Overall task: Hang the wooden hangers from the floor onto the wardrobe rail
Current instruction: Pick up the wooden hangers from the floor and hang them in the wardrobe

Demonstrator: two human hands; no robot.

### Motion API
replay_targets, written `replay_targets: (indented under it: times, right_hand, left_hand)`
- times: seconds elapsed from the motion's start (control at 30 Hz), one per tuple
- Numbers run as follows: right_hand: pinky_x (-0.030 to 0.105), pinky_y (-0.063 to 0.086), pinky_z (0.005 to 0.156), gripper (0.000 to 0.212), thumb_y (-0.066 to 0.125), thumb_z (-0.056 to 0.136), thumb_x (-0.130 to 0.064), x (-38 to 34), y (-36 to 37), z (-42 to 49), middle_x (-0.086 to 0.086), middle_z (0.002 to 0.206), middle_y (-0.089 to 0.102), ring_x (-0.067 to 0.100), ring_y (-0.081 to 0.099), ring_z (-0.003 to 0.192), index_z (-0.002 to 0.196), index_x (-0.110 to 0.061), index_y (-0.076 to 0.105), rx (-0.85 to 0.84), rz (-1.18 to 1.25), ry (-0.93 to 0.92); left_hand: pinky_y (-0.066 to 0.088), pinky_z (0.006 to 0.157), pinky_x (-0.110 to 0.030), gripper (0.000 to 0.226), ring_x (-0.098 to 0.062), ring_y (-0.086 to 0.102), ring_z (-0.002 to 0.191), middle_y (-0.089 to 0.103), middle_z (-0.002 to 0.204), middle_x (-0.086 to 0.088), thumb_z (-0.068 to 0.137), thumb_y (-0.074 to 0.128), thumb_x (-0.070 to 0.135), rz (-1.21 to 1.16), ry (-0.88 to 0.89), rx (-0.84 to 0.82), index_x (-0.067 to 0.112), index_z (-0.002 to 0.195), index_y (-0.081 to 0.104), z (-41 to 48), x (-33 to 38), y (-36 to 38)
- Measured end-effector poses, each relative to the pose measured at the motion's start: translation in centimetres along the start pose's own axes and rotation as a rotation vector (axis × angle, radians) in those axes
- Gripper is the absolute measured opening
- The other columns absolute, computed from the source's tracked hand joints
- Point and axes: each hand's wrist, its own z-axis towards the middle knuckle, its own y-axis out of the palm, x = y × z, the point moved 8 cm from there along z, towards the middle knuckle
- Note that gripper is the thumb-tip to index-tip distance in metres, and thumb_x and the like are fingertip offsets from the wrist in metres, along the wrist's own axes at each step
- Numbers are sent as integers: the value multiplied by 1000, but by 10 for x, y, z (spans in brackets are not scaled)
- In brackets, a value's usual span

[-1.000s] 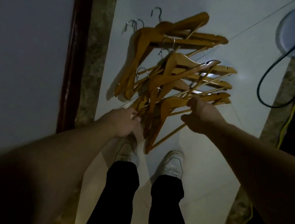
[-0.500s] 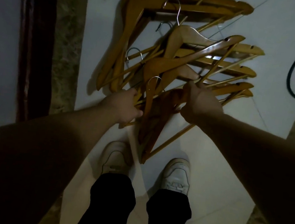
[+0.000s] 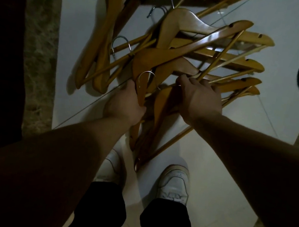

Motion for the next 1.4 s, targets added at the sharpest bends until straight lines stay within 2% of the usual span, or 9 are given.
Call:
replay_targets:
  times: [0.27,0.43,0.53,0.7,0.8,1.03,1.23,1.3,1.4]
  right_hand:
    - [45,45,94,62,68,87,-17,-4,-2,-2,10,134,54,35,47,121,140,-21,37,-4,10,-82]
    - [42,46,89,44,62,92,-21,-3,-6,-19,8,125,57,30,49,115,130,-24,40,19,91,-87]
    - [42,47,88,45,62,93,-27,-2,-10,-34,8,127,55,29,50,113,131,-25,38,3,134,-71]
    - [37,46,83,46,57,96,-33,-3,-31,-73,7,126,55,27,51,109,136,-25,34,-3,140,-77]
    - [39,49,86,50,61,94,-35,-6,-59,-95,5,127,56,27,52,112,136,-25,35,14,160,-94]
    - [38,48,81,42,58,96,-35,0,-149,-144,4,127,58,28,54,111,132,-24,38,95,169,-87]
    - [37,50,78,37,56,97,-37,21,-243,-201,2,120,60,24,56,104,126,-24,38,126,182,-37]
    - [37,51,77,38,55,97,-38,26,-275,-223,1,119,59,22,56,103,128,-24,37,130,174,-33]
    - [35,49,69,33,53,98,-40,34,-325,-260,1,110,59,19,54,88,122,-24,38,170,122,-16]
  left_hand:
    - [47,74,-38,67,-32,63,103,63,115,-12,80,79,26,27,-81,-37,8,132,40,-3,3,-2]
    - [45,73,-36,23,-26,60,87,57,83,-3,82,74,22,-55,-90,-166,16,86,52,-13,2,-5]
    - [44,73,-36,27,-27,59,88,58,87,-6,80,74,18,-89,-80,-211,9,101,59,-22,8,-10]
    - [49,72,-35,25,-27,63,87,61,87,-7,80,74,18,4,-35,-273,11,100,61,-52,23,-28]
    - [49,73,-35,17,-27,64,88,63,86,-6,81,75,17,17,-37,-271,17,91,61,-74,35,-50]
    - [45,74,-34,39,-17,53,82,52,91,0,82,76,22,134,-2,-183,19,106,45,-132,78,-121]
    - [50,85,-36,40,-19,55,95,56,105,-1,85,72,24,235,77,-206,21,117,48,-198,120,-174]
    - [52,87,-39,36,-21,57,96,58,104,0,84,72,26,253,96,-182,23,111,49,-223,139,-194]
    - [53,86,-39,28,-17,57,89,57,95,2,85,70,27,262,130,-148,29,94,45,-263,171,-224]
